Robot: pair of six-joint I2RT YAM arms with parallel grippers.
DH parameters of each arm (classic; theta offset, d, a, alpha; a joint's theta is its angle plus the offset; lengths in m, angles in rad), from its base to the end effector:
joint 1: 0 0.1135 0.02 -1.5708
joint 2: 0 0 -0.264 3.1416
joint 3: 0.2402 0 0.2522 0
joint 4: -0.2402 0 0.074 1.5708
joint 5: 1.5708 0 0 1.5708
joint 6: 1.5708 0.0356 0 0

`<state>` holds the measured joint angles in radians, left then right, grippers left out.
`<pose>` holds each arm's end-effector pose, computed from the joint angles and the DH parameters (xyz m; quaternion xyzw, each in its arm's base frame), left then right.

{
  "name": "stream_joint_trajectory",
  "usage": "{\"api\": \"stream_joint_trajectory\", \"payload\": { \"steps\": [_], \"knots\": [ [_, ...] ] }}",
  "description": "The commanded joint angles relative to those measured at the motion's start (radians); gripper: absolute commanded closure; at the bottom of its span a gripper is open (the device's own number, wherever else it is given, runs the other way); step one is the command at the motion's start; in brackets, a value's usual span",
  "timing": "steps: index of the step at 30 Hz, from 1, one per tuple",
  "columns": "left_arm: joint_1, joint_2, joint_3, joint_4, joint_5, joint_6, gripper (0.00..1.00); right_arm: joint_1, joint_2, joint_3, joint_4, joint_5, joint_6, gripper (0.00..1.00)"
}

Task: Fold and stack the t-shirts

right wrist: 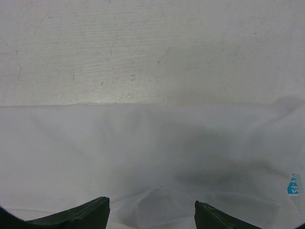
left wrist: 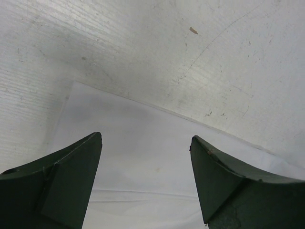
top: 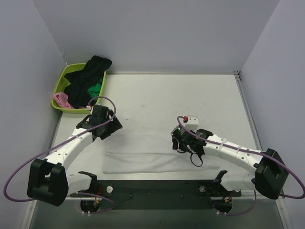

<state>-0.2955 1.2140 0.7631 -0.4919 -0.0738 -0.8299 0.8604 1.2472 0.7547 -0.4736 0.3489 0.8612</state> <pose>0.2292 -0.0670 0.2195 -0.2619 0.9137 -0.1350 0.2798 0.1666 0.1750 0.2124 0.0521 0.9401 0.1144 0.3168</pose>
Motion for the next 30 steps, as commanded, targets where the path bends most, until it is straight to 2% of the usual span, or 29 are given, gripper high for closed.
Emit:
{"api": "stream_joint_trajectory", "payload": {
  "steps": [1,9,14,23,30],
  "knots": [
    [-0.004,-0.021,-0.01,0.056,-0.009,-0.003,0.16,0.044,-0.022,-0.028,-0.089,0.064,0.048,0.3],
    [-0.004,-0.053,-0.015,0.044,-0.012,-0.002,0.16,0.063,-0.014,-0.04,-0.073,0.159,0.079,0.3],
    [-0.004,-0.054,-0.001,0.03,-0.021,0.006,0.16,0.042,0.104,0.044,-0.06,0.191,0.045,0.3],
    [-0.004,-0.047,-0.011,0.038,-0.027,0.014,0.16,0.002,0.202,0.048,-0.02,0.183,0.027,0.3],
    [-0.002,-0.037,-0.018,0.042,-0.023,0.014,0.16,0.005,0.13,-0.023,-0.036,0.139,0.035,0.31]
  ]
}}
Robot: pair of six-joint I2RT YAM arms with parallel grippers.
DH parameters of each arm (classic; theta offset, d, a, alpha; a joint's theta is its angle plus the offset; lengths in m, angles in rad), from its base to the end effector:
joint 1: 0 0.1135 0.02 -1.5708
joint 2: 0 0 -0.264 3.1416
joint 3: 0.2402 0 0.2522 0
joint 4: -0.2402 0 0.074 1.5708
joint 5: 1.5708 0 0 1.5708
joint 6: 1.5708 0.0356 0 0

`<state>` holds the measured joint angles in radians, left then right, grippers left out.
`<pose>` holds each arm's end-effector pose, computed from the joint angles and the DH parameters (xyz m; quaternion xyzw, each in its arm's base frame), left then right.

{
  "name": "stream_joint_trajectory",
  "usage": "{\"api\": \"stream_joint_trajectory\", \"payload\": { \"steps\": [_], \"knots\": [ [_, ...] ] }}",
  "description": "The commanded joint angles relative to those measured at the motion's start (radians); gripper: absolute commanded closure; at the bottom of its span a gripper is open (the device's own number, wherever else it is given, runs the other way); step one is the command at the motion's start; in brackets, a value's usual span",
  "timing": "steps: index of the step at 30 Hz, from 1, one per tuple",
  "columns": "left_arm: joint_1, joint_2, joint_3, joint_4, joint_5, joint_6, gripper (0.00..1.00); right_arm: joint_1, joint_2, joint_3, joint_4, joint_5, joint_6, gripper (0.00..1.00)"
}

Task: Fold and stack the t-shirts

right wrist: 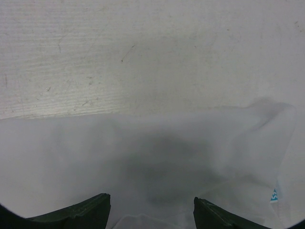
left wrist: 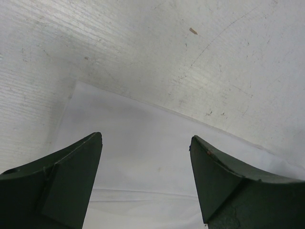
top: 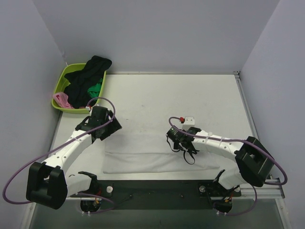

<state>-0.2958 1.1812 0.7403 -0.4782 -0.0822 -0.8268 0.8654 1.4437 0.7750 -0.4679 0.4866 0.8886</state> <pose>0.2240 -0.0652 0.2204 -0.2611 0.9100 -0.1373 0.2915 0.1814 0.1874 0.1749 0.0629 0.9471 0.0103 0.3146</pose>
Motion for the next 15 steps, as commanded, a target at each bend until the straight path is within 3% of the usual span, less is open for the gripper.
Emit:
{"api": "stream_joint_trajectory", "payload": {
  "steps": [1,15],
  "knots": [
    [-0.003,-0.005,0.005,0.033,-0.014,0.012,0.16,0.004,-0.09,-0.049,-0.046,-0.017,0.007,0.31],
    [-0.005,-0.02,-0.028,0.05,0.001,-0.003,0.16,0.219,-0.105,-0.072,-0.175,-0.08,0.124,0.32]
  ]
}}
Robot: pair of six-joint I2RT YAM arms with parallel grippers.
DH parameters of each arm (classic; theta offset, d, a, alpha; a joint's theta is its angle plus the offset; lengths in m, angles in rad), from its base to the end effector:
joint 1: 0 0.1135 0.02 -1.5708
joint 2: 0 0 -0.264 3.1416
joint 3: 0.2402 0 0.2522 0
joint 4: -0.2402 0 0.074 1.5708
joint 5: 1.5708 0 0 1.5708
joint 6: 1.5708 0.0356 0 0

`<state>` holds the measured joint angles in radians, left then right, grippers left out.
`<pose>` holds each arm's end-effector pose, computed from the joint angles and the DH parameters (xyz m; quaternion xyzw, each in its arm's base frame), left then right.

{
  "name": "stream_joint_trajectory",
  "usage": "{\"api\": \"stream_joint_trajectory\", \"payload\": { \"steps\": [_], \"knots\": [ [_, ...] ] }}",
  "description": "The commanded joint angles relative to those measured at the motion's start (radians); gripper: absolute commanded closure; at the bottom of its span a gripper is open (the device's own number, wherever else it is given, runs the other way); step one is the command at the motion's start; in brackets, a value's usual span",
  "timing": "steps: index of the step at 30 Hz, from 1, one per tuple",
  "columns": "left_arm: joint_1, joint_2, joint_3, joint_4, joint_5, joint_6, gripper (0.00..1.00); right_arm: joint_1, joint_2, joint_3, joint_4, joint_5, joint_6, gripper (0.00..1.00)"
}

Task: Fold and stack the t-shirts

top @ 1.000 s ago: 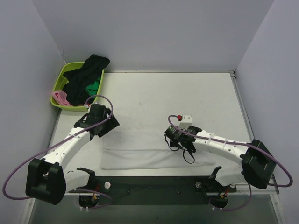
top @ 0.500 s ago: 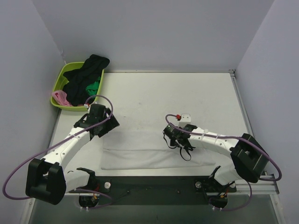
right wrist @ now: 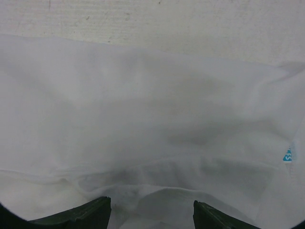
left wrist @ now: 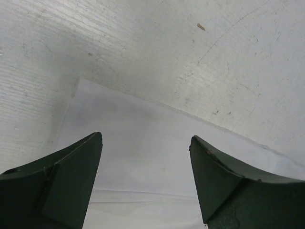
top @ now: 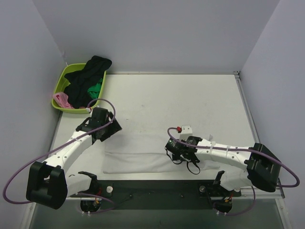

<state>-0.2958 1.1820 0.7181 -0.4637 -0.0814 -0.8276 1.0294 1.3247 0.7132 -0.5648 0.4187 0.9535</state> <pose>0.2223 -0.0647 0.2142 -0.2615 0.9113 -0.1355 0.2879 0.1318 0.1911 0.1797 0.0043 0.9601 0.0488 0.2755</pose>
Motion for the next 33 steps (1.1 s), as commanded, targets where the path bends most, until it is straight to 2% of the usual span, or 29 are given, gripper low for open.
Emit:
{"api": "stream_joint_trajectory", "payload": {
  "steps": [1,9,11,16,25,30,33],
  "knots": [
    [-0.005,-0.03,-0.008,0.033,0.0,-0.002,0.16,0.067,0.033,-0.011,-0.079,-0.017,0.074,0.31],
    [-0.003,-0.061,-0.019,0.017,-0.012,0.004,0.16,0.213,0.062,0.06,-0.113,-0.058,0.146,0.31],
    [-0.005,-0.065,-0.023,0.016,-0.012,0.005,0.16,0.254,0.047,0.103,-0.179,-0.015,0.171,0.32],
    [-0.005,-0.065,-0.026,0.023,-0.003,0.005,0.16,0.259,-0.067,0.215,-0.299,0.097,0.173,0.31],
    [-0.005,-0.068,-0.006,0.013,-0.001,0.012,0.16,-0.021,-0.085,0.111,-0.274,0.184,0.065,0.3],
    [-0.005,-0.068,0.003,0.007,-0.006,0.018,0.16,-0.101,-0.041,0.068,-0.231,0.2,0.03,0.3],
    [-0.003,-0.062,0.004,0.005,-0.009,0.019,0.17,-0.109,-0.027,0.045,-0.21,0.189,0.022,0.3]
  ]
}}
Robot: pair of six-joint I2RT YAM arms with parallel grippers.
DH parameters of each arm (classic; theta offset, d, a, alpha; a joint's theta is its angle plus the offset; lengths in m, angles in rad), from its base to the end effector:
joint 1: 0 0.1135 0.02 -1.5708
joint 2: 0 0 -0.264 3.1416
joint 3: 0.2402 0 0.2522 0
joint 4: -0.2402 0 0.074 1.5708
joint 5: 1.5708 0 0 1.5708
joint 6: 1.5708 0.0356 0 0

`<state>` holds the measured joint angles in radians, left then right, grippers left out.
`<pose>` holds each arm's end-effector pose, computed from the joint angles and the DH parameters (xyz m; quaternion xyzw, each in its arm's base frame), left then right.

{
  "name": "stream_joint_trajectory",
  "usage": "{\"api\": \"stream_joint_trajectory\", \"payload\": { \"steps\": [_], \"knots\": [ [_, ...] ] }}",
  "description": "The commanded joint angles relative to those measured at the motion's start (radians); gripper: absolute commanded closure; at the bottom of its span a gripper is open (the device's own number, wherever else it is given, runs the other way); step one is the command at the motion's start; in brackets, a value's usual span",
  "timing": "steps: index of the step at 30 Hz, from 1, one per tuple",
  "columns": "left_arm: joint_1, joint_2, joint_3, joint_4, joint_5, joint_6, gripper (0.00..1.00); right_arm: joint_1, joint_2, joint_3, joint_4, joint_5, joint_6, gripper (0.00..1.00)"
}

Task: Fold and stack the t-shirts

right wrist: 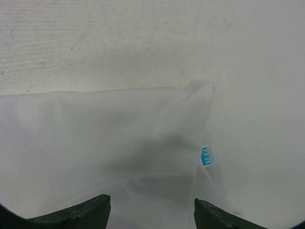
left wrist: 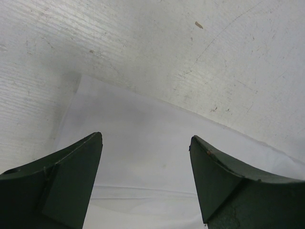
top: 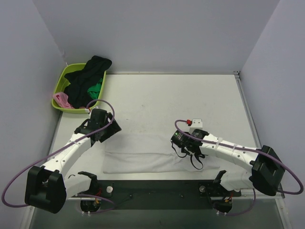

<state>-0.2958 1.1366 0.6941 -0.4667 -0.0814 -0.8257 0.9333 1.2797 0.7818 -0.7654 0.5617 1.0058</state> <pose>0.2144 -0.0623 0.2159 -0.2602 0.9086 -0.1400 0.2953 0.1460 0.1652 0.2029 0.0768 0.9473 -0.0336 0.3091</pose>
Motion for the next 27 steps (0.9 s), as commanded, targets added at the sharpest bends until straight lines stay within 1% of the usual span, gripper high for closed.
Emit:
{"api": "stream_joint_trajectory", "payload": {
  "steps": [1,6,10,18,27],
  "knots": [
    [-0.003,-0.015,0.03,0.008,-0.009,0.017,0.16,-0.013,0.018,-0.032,0.001,0.031,-0.033,0.3],
    [-0.003,-0.008,0.027,0.016,-0.008,0.019,0.16,0.001,0.036,-0.078,0.023,-0.017,-0.026,0.3],
    [-0.005,0.0,0.021,0.026,-0.003,0.011,0.16,0.058,0.059,-0.085,0.023,-0.037,0.007,0.3],
    [-0.005,-0.012,0.008,0.026,-0.004,0.013,0.16,0.228,0.133,-0.056,0.002,-0.071,0.089,0.31],
    [-0.003,-0.035,-0.013,0.026,0.002,0.013,0.16,0.355,0.182,-0.023,-0.047,-0.103,0.16,0.3]
  ]
}}
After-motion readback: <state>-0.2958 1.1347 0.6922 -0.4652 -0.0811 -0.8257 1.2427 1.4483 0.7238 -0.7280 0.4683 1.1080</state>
